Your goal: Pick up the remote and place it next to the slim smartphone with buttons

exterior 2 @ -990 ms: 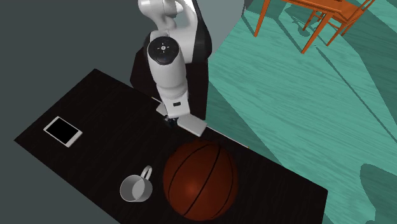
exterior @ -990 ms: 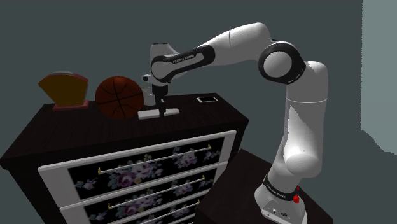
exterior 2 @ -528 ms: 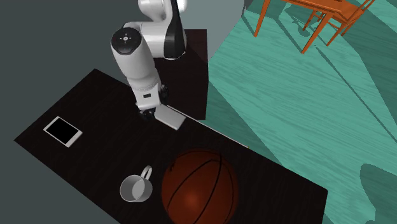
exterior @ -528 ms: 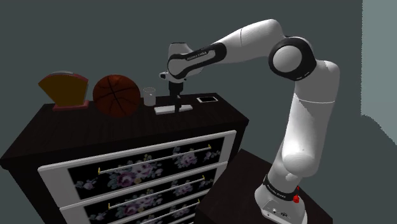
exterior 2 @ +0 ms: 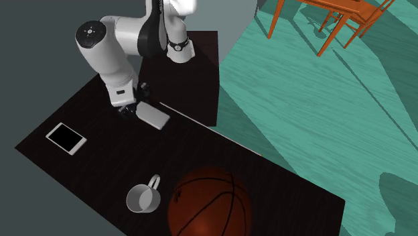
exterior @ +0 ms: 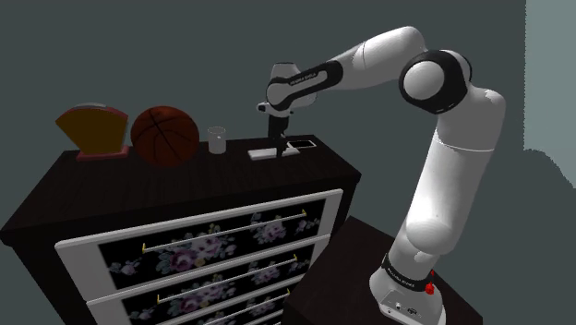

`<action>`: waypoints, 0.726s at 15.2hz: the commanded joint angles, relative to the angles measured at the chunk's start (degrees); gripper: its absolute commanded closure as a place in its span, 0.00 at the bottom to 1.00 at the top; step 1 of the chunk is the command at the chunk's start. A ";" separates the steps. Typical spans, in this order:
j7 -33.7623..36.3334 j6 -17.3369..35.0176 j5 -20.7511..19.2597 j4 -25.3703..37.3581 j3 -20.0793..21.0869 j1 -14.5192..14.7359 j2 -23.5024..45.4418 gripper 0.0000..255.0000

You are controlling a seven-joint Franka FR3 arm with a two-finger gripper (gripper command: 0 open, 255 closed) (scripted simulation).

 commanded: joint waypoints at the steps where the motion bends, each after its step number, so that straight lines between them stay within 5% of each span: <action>1: -2.62 0.30 0.06 -0.95 -1.11 -1.39 -0.62 1.00; 11: -16.20 0.00 0.67 -0.86 -7.07 -8.75 -0.58 1.00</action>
